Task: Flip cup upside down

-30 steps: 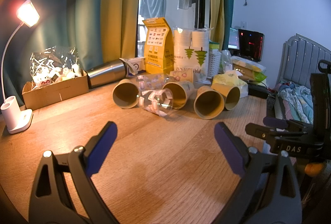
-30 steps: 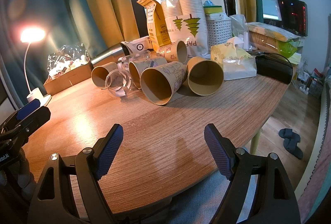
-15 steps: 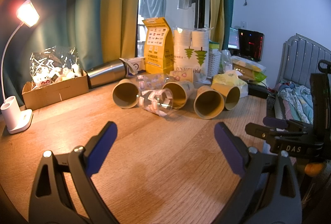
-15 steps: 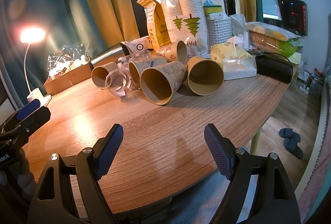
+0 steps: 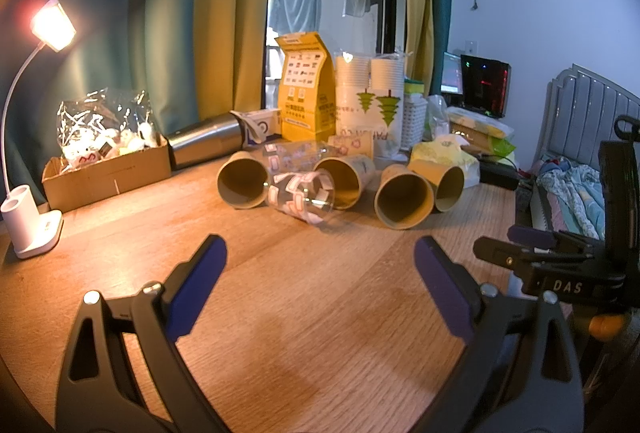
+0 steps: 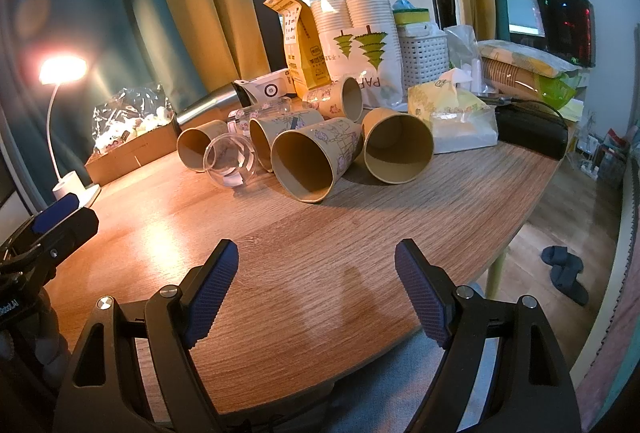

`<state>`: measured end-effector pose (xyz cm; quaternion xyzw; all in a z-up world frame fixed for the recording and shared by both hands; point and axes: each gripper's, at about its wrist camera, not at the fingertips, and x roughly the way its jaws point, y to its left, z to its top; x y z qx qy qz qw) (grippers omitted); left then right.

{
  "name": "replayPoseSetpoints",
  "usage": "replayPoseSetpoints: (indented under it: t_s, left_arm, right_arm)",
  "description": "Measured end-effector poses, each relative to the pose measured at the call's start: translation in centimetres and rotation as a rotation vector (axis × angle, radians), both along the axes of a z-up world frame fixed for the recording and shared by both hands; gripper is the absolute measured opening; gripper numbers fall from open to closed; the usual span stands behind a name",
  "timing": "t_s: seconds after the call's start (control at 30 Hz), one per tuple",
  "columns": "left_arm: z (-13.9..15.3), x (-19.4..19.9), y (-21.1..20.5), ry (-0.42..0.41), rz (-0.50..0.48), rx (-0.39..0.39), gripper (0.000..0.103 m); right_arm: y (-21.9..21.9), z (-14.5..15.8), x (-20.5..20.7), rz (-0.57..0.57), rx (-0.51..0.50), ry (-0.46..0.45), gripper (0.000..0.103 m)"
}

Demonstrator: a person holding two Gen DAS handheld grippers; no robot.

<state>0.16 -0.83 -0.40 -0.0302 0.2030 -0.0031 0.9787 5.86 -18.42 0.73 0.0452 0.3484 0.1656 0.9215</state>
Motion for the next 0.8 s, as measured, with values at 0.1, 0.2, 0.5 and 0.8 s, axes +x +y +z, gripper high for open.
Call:
replayPoseSetpoints:
  t_s: [0.1, 0.2, 0.5, 0.8]
  left_arm:
    - [-0.2, -0.1, -0.1, -0.003, -0.002, 0.003, 0.096]
    - [-0.3, 0.0, -0.5, -0.002, -0.01, 0.021, 0.096]
    - [-1.1, 3.5, -2.7, 0.188, -0.102, 0.077, 0.096]
    - [3.2, 11.7, -6.3, 0.343, -0.162, 0.035, 0.096]
  right_arm:
    - [0.0, -0.3, 0.1, 0.007, 0.014, 0.006, 0.083]
    - [-0.4, -0.7, 0.7, 0.005, 0.039, 0.02, 0.083]
    - [-3.4, -1.3, 2.6, -0.057, 0.109, 0.044, 0.083]
    - [-8.2, -3.2, 4.0, -0.19, 0.117, 0.022, 0.083]
